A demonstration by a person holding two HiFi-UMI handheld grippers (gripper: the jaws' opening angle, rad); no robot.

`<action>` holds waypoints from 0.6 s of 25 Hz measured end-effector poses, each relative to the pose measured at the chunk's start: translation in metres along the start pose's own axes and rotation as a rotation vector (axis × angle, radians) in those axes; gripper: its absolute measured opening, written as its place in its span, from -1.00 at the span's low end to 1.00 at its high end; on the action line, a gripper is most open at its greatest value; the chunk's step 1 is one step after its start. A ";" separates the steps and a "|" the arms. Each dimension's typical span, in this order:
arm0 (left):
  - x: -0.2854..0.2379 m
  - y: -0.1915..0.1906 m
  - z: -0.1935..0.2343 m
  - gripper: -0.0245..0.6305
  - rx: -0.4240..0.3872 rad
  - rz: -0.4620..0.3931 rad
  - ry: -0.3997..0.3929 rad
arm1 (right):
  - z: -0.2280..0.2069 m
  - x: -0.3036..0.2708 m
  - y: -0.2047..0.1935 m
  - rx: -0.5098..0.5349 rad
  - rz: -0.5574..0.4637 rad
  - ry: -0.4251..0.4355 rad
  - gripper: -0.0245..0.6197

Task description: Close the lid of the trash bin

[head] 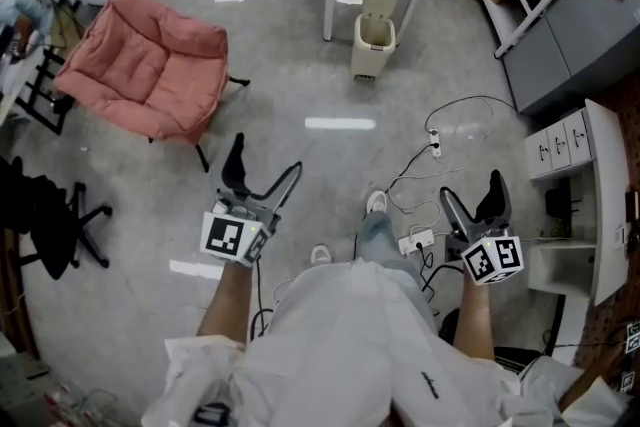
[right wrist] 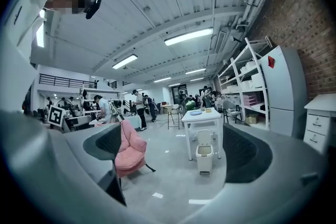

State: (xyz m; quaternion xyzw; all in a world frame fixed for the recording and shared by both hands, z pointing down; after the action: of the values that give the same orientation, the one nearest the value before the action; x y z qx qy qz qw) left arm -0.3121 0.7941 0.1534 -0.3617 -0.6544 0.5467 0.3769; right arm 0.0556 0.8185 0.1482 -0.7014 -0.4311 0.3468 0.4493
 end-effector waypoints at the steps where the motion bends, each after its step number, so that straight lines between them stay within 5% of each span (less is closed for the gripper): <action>1: -0.002 0.001 0.001 0.46 -0.005 -0.003 0.004 | -0.001 -0.003 0.002 -0.002 -0.004 0.005 0.90; 15: -0.084 -0.002 0.004 0.46 -0.022 0.002 0.008 | -0.055 -0.071 0.020 -0.048 -0.011 0.052 0.90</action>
State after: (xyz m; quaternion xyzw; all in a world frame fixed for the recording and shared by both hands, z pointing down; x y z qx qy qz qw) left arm -0.2779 0.7172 0.1468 -0.3687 -0.6584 0.5384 0.3751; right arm 0.0820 0.7306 0.1562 -0.7185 -0.4313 0.3155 0.4451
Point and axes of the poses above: the fingertips, and each gripper's own axes: x backward along the fingers, z to its left, y out of its top, the point moved 1 cm from there along x, backward along the fingers, and after that the axes turned 13 degrees about -x, right-handed, at the moved point
